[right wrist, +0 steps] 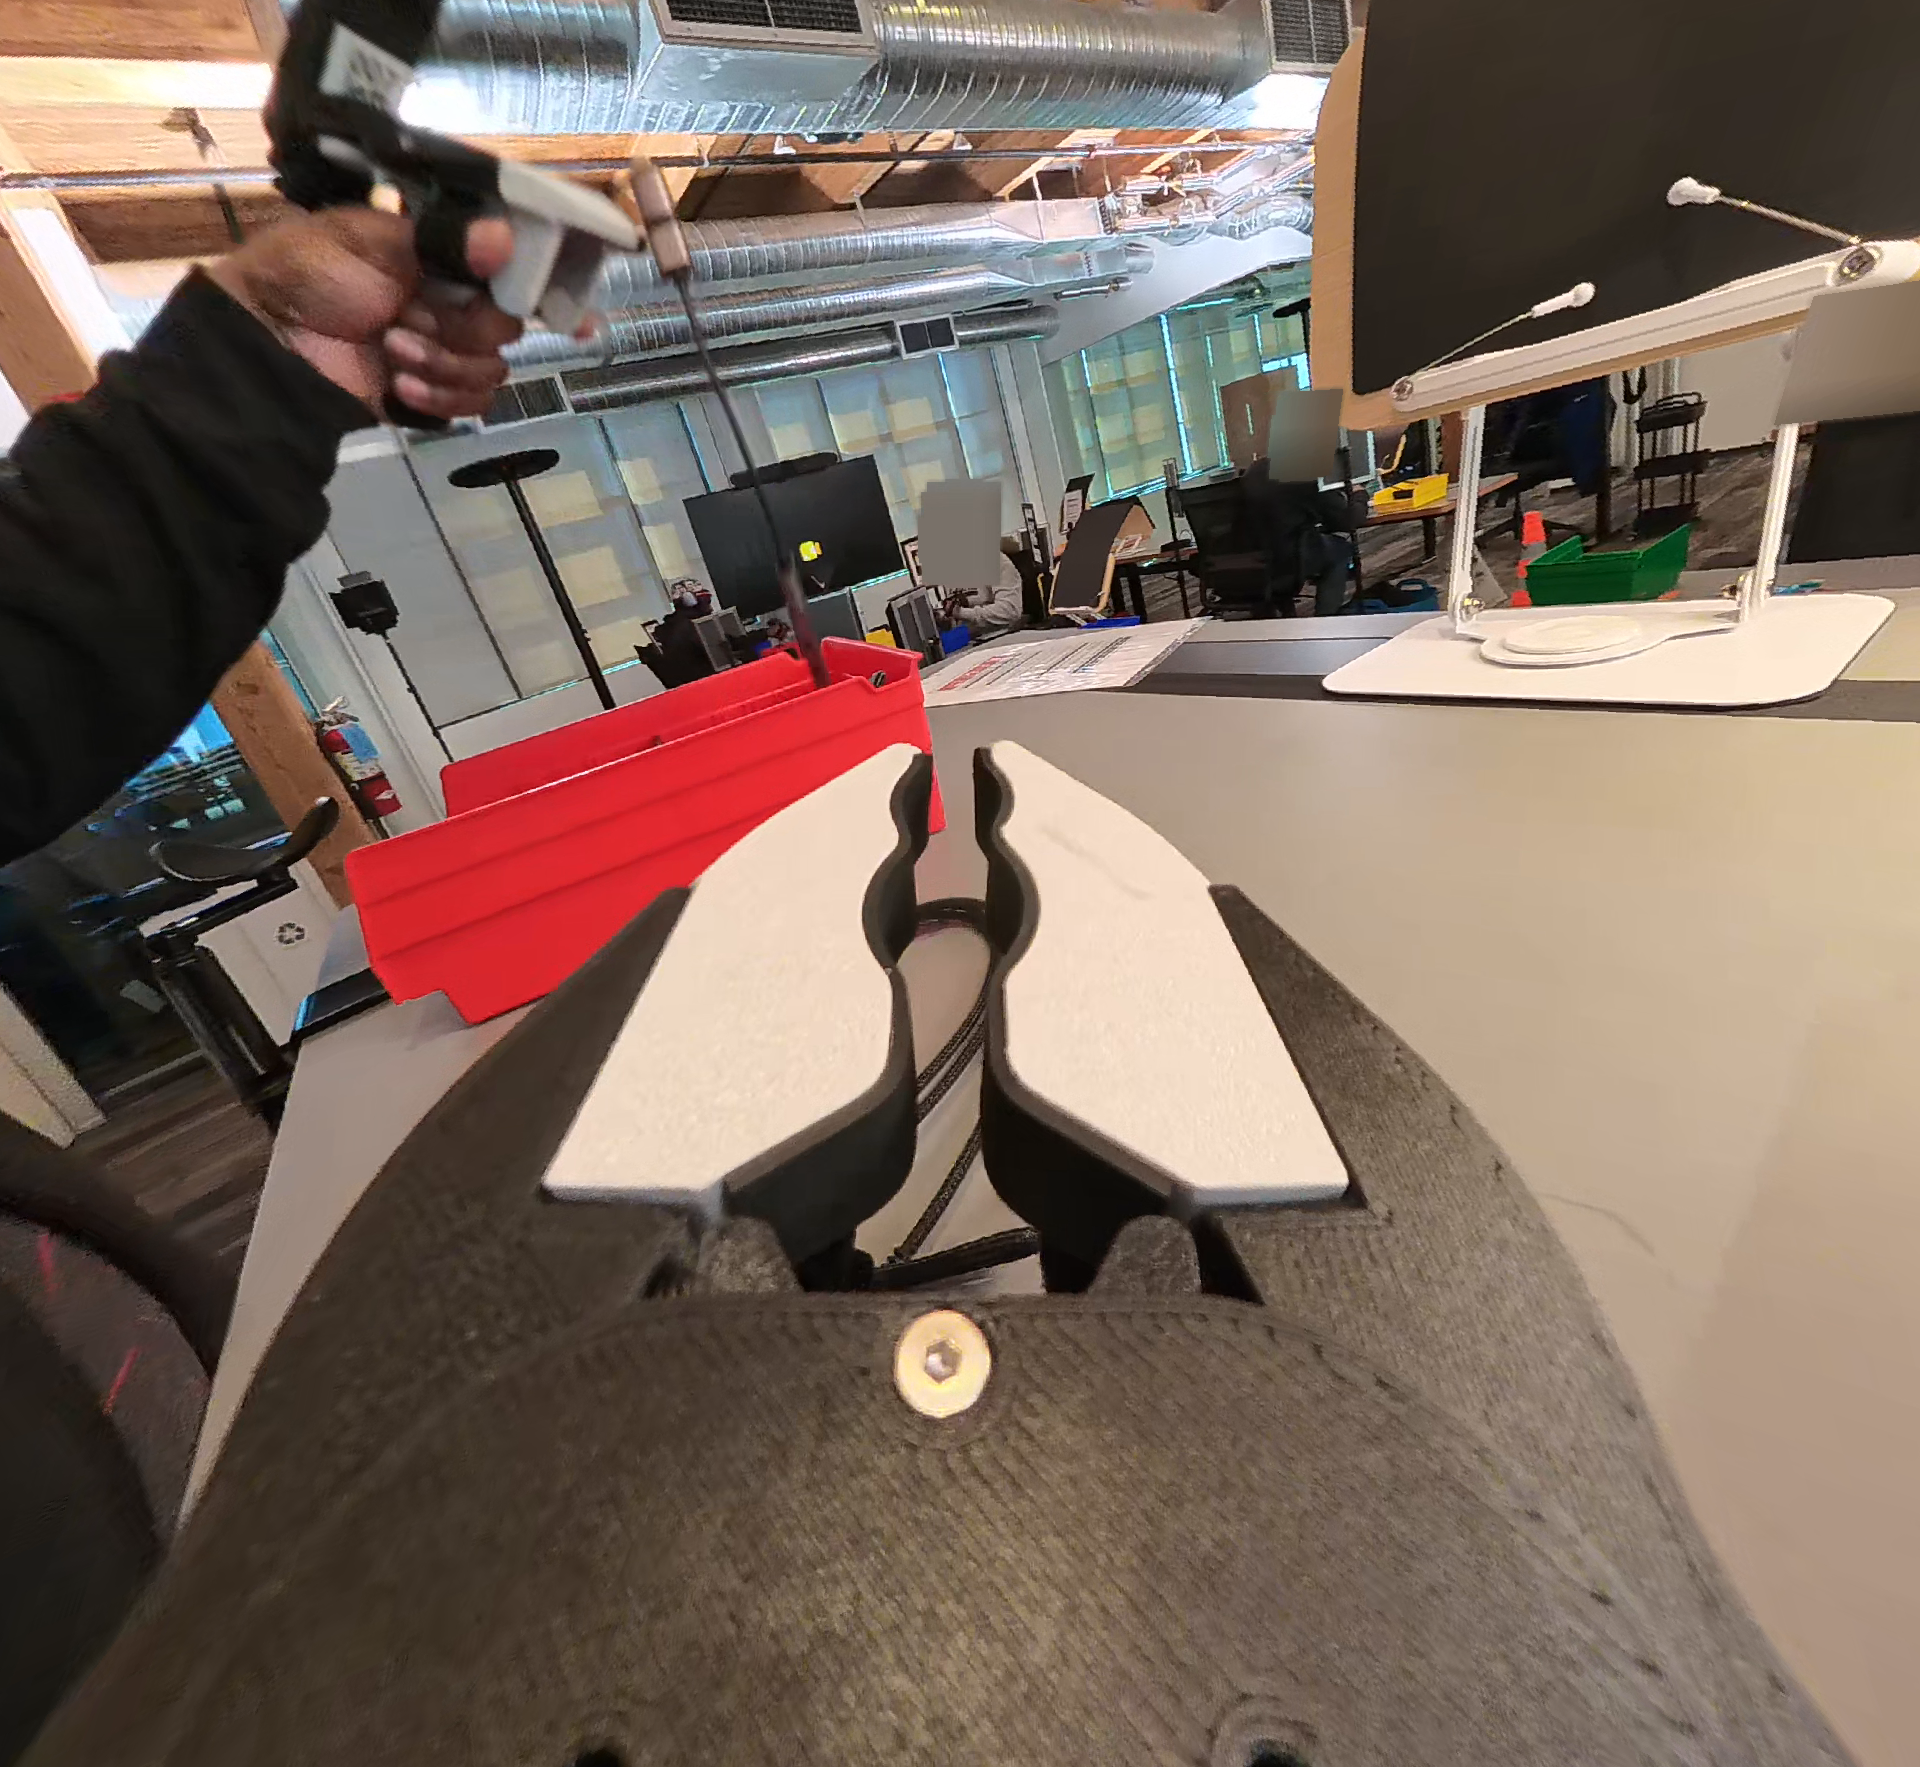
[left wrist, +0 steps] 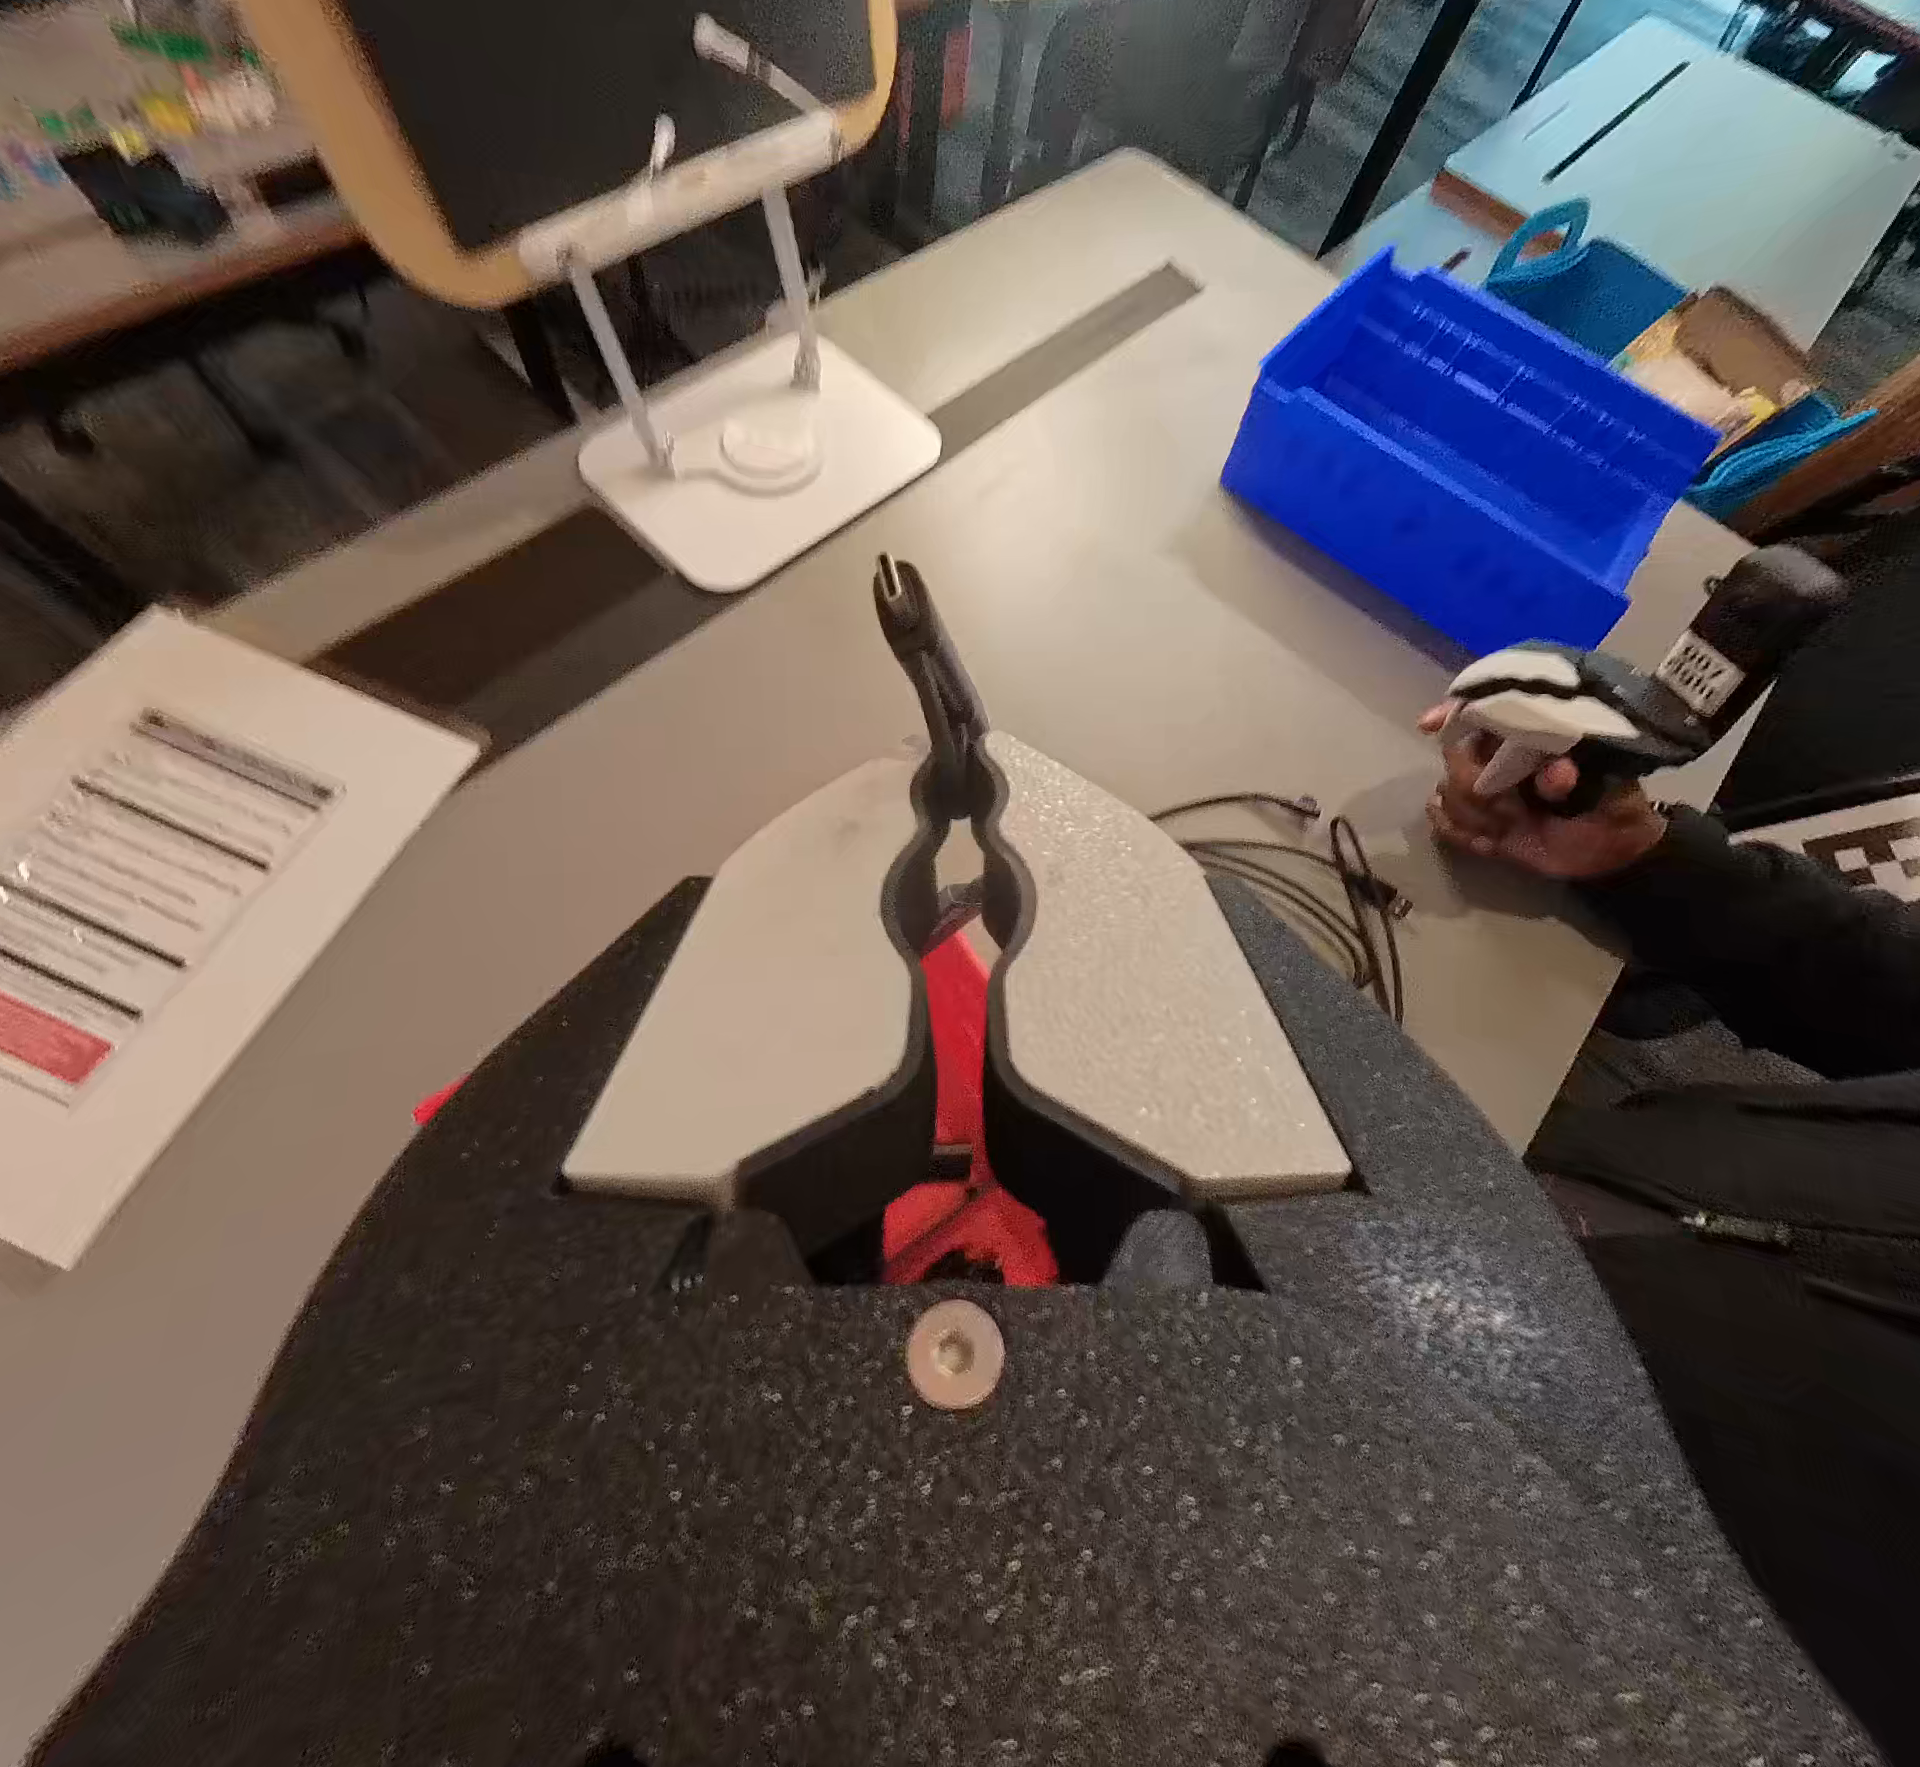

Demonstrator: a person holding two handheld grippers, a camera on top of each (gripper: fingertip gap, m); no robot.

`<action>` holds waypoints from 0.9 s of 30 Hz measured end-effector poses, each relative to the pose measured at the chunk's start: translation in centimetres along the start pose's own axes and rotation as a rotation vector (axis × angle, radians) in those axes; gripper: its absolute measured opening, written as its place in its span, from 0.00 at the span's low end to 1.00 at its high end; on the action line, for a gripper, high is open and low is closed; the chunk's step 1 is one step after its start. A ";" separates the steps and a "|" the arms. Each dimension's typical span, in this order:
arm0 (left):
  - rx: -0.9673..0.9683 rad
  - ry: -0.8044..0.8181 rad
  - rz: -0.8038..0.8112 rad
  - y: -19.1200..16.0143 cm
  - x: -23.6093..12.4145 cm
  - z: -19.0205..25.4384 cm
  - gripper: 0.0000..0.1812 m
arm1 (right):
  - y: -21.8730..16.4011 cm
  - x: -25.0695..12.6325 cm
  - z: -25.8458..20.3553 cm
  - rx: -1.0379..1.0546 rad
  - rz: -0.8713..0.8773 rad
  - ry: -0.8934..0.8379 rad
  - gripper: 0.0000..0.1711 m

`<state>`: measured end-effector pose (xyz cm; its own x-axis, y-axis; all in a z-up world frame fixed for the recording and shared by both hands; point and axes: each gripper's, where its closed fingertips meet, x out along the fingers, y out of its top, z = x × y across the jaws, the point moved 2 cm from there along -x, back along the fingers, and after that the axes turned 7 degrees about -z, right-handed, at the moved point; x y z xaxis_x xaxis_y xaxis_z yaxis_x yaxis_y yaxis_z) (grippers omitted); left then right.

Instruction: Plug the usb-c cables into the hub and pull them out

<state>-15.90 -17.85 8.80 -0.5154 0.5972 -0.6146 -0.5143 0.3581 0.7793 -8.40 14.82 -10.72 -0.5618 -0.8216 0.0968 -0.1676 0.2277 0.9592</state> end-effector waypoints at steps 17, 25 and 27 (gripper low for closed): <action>-0.045 -0.467 -0.056 -2.4 16.8 13.8 0.02 | -0.6 0.6 0.0 0.031 -0.058 0.020 0.05; -0.149 -0.656 -0.093 -5.9 23.4 16.9 0.02 | -2.2 2.3 0.0 0.045 -0.217 0.033 0.10; -0.169 -0.679 -0.095 -6.1 24.1 17.1 0.02 | -2.6 2.7 0.1 0.040 -0.262 0.015 0.10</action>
<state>-13.44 6.67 -8.67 0.0505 0.9044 -0.4237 -0.6639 0.3474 0.6622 -9.60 12.04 -13.03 -0.4833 -0.8626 -0.1492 -0.3379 0.0266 0.9408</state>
